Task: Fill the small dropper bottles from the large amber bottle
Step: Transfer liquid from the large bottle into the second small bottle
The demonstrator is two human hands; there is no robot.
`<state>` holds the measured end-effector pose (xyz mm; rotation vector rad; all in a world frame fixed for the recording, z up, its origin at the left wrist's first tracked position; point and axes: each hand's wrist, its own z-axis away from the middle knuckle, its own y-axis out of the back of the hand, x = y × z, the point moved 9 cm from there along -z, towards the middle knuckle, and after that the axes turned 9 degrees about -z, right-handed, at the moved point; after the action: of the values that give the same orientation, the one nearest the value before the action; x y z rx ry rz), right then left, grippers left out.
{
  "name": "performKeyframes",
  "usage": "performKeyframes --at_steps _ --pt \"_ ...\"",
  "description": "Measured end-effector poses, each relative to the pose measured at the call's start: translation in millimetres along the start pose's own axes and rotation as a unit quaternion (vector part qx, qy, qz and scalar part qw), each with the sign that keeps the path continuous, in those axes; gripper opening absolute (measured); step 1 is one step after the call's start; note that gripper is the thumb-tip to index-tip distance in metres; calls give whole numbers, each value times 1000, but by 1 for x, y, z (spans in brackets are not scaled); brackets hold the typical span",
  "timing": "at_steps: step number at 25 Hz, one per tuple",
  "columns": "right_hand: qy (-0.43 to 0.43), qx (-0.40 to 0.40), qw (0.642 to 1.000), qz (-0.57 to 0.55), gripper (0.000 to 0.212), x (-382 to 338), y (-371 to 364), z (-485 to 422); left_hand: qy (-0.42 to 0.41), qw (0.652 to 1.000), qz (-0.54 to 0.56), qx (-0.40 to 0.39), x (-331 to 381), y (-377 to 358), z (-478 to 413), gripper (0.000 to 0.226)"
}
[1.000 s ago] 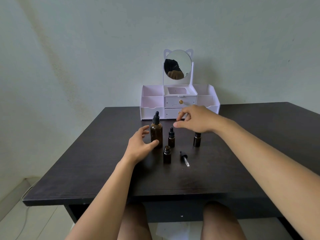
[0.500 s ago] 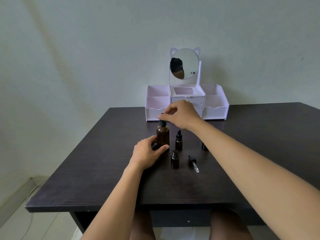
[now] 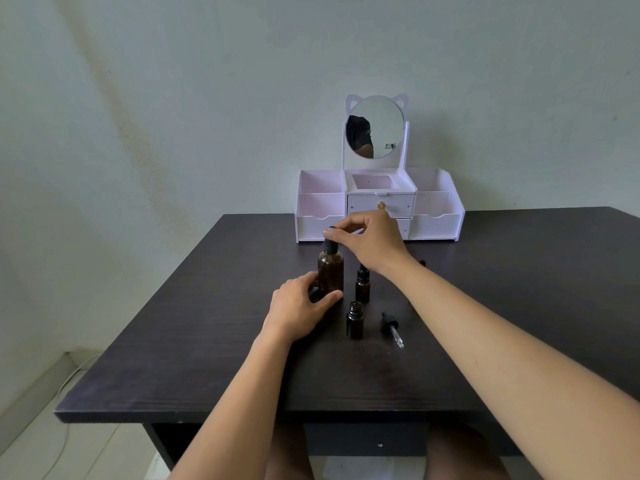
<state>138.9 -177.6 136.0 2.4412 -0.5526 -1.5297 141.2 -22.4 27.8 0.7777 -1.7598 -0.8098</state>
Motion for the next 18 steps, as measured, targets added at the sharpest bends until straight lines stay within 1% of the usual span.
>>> performKeyframes --at_steps 3,8,10,14,16,18 --pt "10 5 1000 3 16 -4 2 -1 1 1000 -1 -2 0 0 0 49" --pt "30 33 998 -35 12 -21 16 -6 1 1000 -15 -4 -1 -1 0 46" --pt "42 53 996 -55 11 -32 26 -8 3 1000 -18 0 -1 0 0 43" --pt "46 103 987 -116 16 -46 53 -14 3 1000 -15 -3 1 0 3 38" --pt "42 121 981 -143 10 -50 67 -14 6 1000 -18 -5 2 1 4 41" --pt "26 134 975 -175 9 -50 81 -11 6 1000 -11 -13 2 1 5 54"
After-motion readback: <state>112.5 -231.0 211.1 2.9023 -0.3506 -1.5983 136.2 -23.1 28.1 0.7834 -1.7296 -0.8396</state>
